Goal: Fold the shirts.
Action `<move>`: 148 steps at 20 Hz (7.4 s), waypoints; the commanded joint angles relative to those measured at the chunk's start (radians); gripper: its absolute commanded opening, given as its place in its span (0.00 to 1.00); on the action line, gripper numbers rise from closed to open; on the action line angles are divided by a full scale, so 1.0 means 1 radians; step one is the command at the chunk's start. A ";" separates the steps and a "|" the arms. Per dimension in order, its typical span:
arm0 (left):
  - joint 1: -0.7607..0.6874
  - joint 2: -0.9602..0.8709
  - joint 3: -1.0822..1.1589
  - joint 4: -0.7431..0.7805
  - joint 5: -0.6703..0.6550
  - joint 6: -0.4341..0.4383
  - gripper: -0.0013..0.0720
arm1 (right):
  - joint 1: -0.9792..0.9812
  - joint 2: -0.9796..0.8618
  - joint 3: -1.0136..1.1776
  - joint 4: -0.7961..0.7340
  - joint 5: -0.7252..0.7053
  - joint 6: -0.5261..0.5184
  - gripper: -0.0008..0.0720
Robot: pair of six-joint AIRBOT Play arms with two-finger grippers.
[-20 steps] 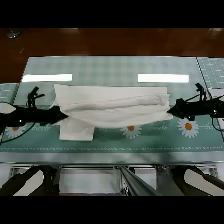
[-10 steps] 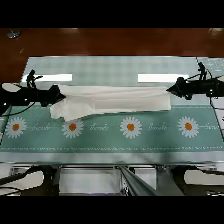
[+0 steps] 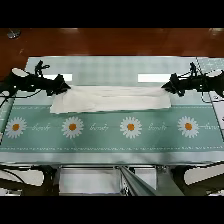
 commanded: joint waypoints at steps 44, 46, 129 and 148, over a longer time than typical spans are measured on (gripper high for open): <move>-0.937 -0.116 0.315 0.090 0.182 -0.095 0.05 | -0.018 1.088 -0.356 -0.372 0.381 0.154 0.04; -1.002 -0.186 0.372 0.090 0.151 -0.123 0.05 | -0.018 1.088 -0.356 -0.369 0.380 0.166 0.04; -0.214 1.164 -0.803 0.153 0.070 -0.195 0.06 | 0.305 0.274 0.602 -0.323 0.211 0.348 0.04; -0.214 1.164 -0.803 0.153 0.203 -0.194 0.06 | -0.418 0.756 0.172 -0.777 0.692 0.460 0.04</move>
